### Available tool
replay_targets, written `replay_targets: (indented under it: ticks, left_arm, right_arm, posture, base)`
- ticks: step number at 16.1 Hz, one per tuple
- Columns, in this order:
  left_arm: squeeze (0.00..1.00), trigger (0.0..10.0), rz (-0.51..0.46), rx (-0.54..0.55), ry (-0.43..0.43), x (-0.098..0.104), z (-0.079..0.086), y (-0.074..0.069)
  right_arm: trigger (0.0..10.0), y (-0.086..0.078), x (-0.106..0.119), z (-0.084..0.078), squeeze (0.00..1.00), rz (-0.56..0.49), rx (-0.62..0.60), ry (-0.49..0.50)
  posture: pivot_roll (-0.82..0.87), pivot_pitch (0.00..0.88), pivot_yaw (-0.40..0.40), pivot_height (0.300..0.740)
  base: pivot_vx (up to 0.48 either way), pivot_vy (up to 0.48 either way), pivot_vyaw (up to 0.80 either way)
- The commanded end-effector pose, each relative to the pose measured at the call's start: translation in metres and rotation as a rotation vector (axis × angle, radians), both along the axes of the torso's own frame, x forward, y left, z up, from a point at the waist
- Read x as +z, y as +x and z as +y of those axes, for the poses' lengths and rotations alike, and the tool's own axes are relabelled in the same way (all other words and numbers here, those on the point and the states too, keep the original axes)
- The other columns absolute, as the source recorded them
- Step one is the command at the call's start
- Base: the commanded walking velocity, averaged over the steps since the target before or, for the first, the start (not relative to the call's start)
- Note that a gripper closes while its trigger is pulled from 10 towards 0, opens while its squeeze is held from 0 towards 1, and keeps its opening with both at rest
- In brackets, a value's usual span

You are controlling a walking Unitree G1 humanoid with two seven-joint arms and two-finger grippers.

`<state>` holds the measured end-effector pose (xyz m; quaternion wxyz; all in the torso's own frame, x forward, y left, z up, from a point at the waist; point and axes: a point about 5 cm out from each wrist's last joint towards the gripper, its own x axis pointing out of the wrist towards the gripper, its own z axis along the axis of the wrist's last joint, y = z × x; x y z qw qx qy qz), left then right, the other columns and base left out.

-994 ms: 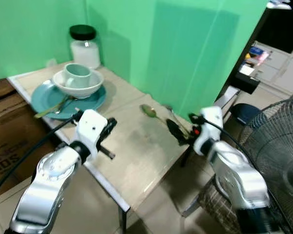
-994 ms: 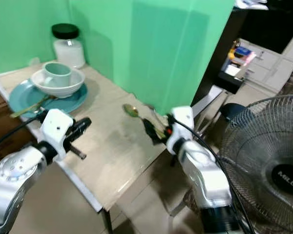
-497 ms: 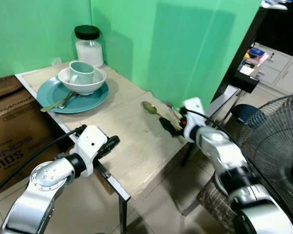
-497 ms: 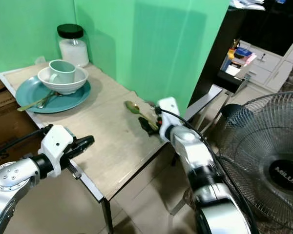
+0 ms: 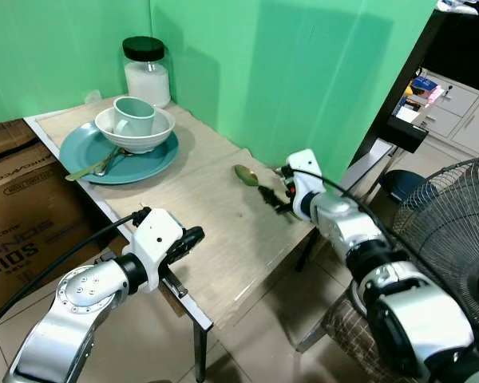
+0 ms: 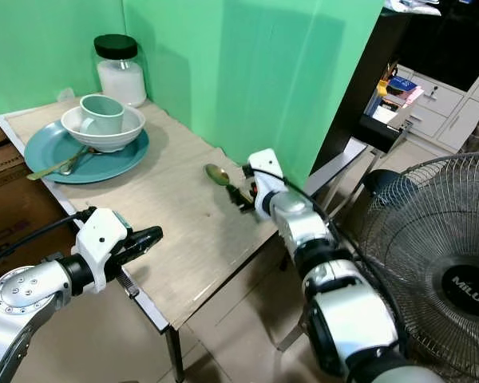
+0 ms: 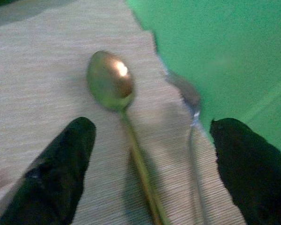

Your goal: Setting the table

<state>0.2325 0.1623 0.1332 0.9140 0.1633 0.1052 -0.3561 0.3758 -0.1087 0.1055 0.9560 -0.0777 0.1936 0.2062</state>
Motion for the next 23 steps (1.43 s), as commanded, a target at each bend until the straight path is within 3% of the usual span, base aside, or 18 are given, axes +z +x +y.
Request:
replay_targets:
  ticks: [1,2,5,8,10,11,12,13,23]
  left_arm:
    - [0.00,10.0,-0.026,-0.025,-0.013,0.007,-0.005,0.001]
    - [0.00,10.0,-0.026,-0.030,-0.013,0.007,-0.005,0.001]
    - [0.00,10.0,-0.027,-0.036,-0.013,0.007,-0.006,0.003]
    - [0.00,10.0,-0.029,-0.035,-0.010,0.008,-0.005,0.004]
    - [0.00,10.0,-0.029,-0.035,-0.008,0.008,-0.005,0.005]
    - [0.00,10.0,-0.030,-0.036,-0.007,0.008,-0.005,0.005]
    - [0.00,10.0,-0.030,-0.037,-0.006,0.008,-0.005,0.005]
    - [0.00,10.0,-0.029,-0.039,-0.006,0.009,-0.005,0.005]
    - [0.00,10.0,-0.008,-0.067,-0.008,0.008,-0.006,0.001]
  right_arm:
    - [2.4,0.003,0.002,-0.010,0.00,-0.004,-0.042,-0.002]
    - [2.1,0.003,0.001,-0.014,0.00,0.006,-0.059,-0.012]
    - [4.5,0.002,-0.004,-0.017,0.00,0.048,-0.064,-0.007]
    - [4.6,0.002,-0.007,-0.019,0.00,0.057,-0.100,-0.013]
    - [3.9,0.002,-0.008,-0.018,0.00,0.058,-0.110,-0.020]
    - [2.9,0.002,-0.008,-0.019,0.00,0.060,-0.117,-0.027]
    - [0.7,0.002,-0.009,-0.019,0.00,0.061,-0.125,-0.038]
    - [0.0,0.002,-0.009,-0.018,0.00,0.061,-0.130,-0.052]
    - [0.0,-0.004,-0.020,-0.014,0.00,0.124,-0.096,-0.109]
  posture:
    - [0.13,0.000,-0.139,0.740]
    - [0.13,0.000,-0.137,0.740]
    - [0.12,0.000,-0.133,0.740]
    - [0.13,0.000,-0.134,0.740]
    - [0.13,0.000,-0.134,0.740]
    - [0.13,0.000,-0.134,0.740]
    - [0.13,0.000,-0.134,0.740]
    - [0.13,0.000,-0.134,0.740]
    - [0.13,0.000,-0.141,0.740]
  base:
    - [0.000,0.000,0.00]
    - [0.000,0.000,0.00]
    - [0.000,0.000,0.00]
    - [0.000,0.000,0.00]
    - [0.000,0.000,0.00]
    - [0.000,0.000,0.00]
    - [0.000,0.000,0.00]
    - [0.000,0.000,0.00]
    - [0.000,0.000,0.00]
